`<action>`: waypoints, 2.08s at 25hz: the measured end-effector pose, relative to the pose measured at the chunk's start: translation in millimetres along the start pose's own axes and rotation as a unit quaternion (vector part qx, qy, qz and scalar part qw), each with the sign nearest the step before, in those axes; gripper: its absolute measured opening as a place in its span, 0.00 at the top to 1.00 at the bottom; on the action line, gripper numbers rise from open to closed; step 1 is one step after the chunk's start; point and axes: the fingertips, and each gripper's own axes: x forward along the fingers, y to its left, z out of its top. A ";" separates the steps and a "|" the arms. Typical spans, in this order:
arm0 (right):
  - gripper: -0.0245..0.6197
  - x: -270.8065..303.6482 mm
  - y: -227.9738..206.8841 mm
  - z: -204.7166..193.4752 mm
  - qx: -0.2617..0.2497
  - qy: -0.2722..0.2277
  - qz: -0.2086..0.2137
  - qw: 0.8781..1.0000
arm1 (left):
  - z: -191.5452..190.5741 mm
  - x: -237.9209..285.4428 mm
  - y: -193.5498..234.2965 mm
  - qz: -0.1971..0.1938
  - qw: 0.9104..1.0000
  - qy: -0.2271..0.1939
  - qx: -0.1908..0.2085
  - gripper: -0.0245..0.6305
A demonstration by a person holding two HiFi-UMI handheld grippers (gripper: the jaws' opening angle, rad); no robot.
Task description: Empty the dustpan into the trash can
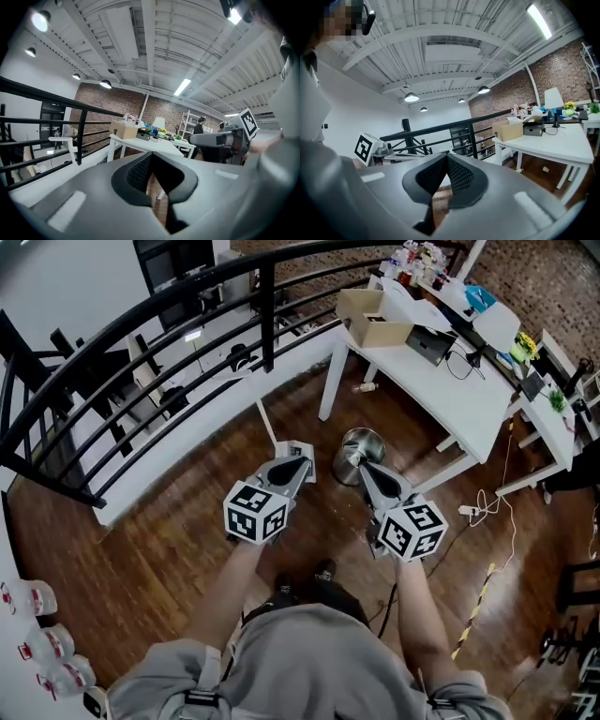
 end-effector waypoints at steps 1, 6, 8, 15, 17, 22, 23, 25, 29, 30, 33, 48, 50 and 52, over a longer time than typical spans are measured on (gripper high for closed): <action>0.96 8.9 -7.0 2.5 -0.001 0.000 0.001 1.000 | 2.1 8.0 9.9 0.004 1.000 0.000 -0.002 0.95; 0.96 58.6 -44.5 21.6 -0.009 -0.005 0.021 1.000 | 15.7 53.7 60.5 0.033 0.999 -0.004 0.003 0.95; 0.96 81.8 -60.0 33.3 -0.013 -0.010 0.037 0.999 | 22.6 73.5 80.9 0.051 0.999 -0.006 0.011 0.95; 0.96 168.6 -84.9 59.8 -0.030 -0.002 0.104 0.994 | 25.7 111.7 155.7 0.117 0.993 0.003 0.006 0.95; 0.96 192.1 -87.0 62.2 -0.027 0.006 0.117 0.993 | 24.8 115.4 175.6 0.131 0.991 0.006 -0.002 0.95; 0.96 240.9 -87.3 52.5 -0.022 0.034 0.115 0.993 | 6.7 116.4 242.7 0.152 0.988 0.024 -0.008 0.95; 0.96 249.6 -87.9 50.7 -0.021 0.040 0.109 0.993 | -0.7 116.9 259.3 0.156 0.987 0.032 -0.006 0.95; 0.96 261.9 -90.7 48.5 -0.021 0.051 0.096 0.994 | -20.1 119.6 291.5 0.164 0.985 0.054 -0.002 0.95; 0.96 278.3 -102.1 51.9 -0.022 0.066 0.059 0.996 | -56.6 130.5 351.9 0.171 0.981 0.091 -0.015 0.83; 0.96 281.9 -102.7 51.1 -0.018 0.069 0.050 0.996 | -65.3 131.6 364.7 0.171 0.980 0.100 -0.022 0.80; 0.96 288.5 -105.8 43.0 -0.007 0.083 0.028 0.996 | -88.9 139.6 393.4 0.170 0.977 0.126 -0.034 0.68; 0.96 236.4 -153.3 25.9 0.037 0.083 -0.080 0.993 | -102.4 195.3 409.4 0.152 0.976 0.156 0.017 0.80; 0.96 227.1 -156.9 26.2 0.043 0.074 -0.089 0.992 | -100.0 196.4 411.2 0.156 0.973 0.166 0.026 0.83; 0.96 215.3 -160.9 27.4 0.045 0.063 -0.099 0.992 | -93.8 201.2 406.1 0.152 0.973 0.169 0.031 0.82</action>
